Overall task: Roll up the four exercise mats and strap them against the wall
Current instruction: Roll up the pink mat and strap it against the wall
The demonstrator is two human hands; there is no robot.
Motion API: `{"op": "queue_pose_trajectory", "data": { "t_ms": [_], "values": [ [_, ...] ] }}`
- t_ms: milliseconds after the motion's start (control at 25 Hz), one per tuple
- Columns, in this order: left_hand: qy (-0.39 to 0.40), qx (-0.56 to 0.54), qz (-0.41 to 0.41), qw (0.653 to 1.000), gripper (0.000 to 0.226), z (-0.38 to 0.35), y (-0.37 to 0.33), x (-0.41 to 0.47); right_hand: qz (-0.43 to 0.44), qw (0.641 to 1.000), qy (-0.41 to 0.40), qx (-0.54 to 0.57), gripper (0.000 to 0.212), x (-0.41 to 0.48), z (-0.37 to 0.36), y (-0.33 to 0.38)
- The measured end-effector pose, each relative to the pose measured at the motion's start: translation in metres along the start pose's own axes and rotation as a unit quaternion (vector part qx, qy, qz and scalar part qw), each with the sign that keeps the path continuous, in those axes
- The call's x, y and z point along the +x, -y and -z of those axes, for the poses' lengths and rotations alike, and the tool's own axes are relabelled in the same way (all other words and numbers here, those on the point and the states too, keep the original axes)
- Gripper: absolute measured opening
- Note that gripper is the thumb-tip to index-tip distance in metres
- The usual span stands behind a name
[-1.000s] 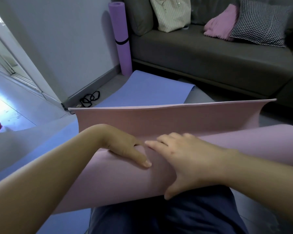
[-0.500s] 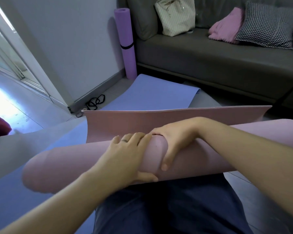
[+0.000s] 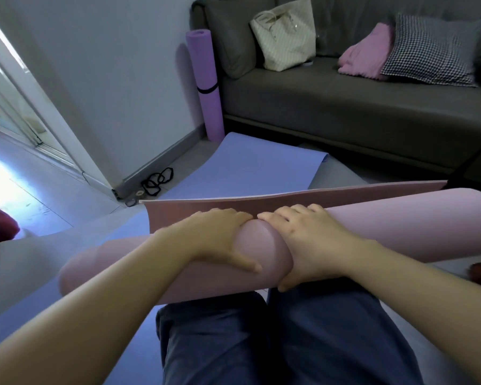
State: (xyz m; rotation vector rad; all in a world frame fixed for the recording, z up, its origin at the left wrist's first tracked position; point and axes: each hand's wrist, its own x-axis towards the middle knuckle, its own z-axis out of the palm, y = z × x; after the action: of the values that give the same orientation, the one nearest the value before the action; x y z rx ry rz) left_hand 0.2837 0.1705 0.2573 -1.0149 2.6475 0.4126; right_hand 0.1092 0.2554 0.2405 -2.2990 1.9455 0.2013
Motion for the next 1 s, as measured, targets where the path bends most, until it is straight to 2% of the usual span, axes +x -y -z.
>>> {"op": "queue_pose_trajectory", "data": {
  "t_ms": [80,120,240,280,320,360,400,440,480,520,560,600,640,760,840,920,960,1000],
  "values": [
    [-0.083,0.163,0.0,0.983,0.112,-0.021,-0.011,-0.004,-0.006,0.999,0.029,0.025,0.117,0.012,0.006,-0.009],
    [-0.114,0.196,0.007,0.974,0.116,-0.032,-0.016,-0.006,-0.006,0.998,0.048,0.039,0.112,0.018,0.01,-0.011],
    [-0.155,0.151,0.015,0.976,0.112,-0.041,-0.011,-0.002,-0.006,0.993,0.088,0.077,0.1,0.031,0.016,-0.014],
    [-0.153,0.13,0.006,0.98,0.11,-0.038,-0.006,0.001,-0.011,0.991,0.072,0.113,0.094,0.029,0.015,-0.016],
    [-0.141,0.114,0.003,0.983,0.109,-0.033,0.0,0.003,-0.015,0.983,0.021,0.181,0.082,0.025,0.011,-0.018],
    [-0.124,0.099,0.005,0.987,0.109,-0.029,0.005,0.006,-0.035,0.955,-0.071,0.284,0.061,0.016,0.004,-0.02],
    [-0.105,0.081,0.01,0.991,0.109,-0.024,0.008,0.009,-0.078,0.897,-0.199,0.387,0.038,0.006,-0.006,-0.024],
    [-0.087,0.064,0.014,0.994,0.109,-0.02,0.012,0.011,-0.151,0.81,-0.334,0.457,0.021,-0.006,-0.02,-0.028],
    [-0.071,0.052,0.016,0.996,0.109,-0.018,0.015,0.013,-0.24,0.71,-0.444,0.492,0.017,-0.018,-0.034,-0.029],
    [-0.06,0.043,0.014,0.997,0.109,-0.017,0.017,0.015,-0.318,0.615,-0.512,0.508,0.021,-0.027,-0.048,-0.028],
    [-0.054,0.038,0.011,0.998,0.109,-0.016,0.019,0.018,-0.376,0.54,-0.544,0.521,0.025,-0.032,-0.059,-0.026],
    [-0.051,0.035,0.005,0.998,0.109,-0.016,0.019,0.021,-0.417,0.485,-0.55,0.537,0.029,-0.035,-0.066,-0.025],
    [-0.049,0.03,0.001,0.998,0.109,-0.015,0.019,0.022,-0.437,0.446,-0.548,0.557,0.035,-0.032,-0.069,-0.023],
    [-0.048,0.009,-0.001,0.999,0.107,-0.012,0.016,0.028,-0.508,0.35,-0.518,0.593,0.06,-0.018,-0.061,-0.024],
    [-0.051,0.006,0.005,0.999,0.106,-0.011,0.014,0.026,-0.541,0.267,-0.453,0.657,0.076,-0.007,-0.055,-0.028],
    [-0.061,0.016,0.011,0.998,0.104,-0.014,0.011,0.022,-0.512,0.177,-0.37,0.754,0.088,-0.002,-0.048,-0.029],
    [-0.071,0.022,0.012,0.997,0.104,-0.014,0.011,0.02,-0.484,0.156,-0.339,0.791,0.087,-0.002,-0.043,-0.029],
    [-0.083,0.025,0.015,0.996,0.103,-0.013,0.011,0.017,-0.456,0.158,-0.316,0.817,0.08,-0.002,-0.037,-0.03]
  ]
}}
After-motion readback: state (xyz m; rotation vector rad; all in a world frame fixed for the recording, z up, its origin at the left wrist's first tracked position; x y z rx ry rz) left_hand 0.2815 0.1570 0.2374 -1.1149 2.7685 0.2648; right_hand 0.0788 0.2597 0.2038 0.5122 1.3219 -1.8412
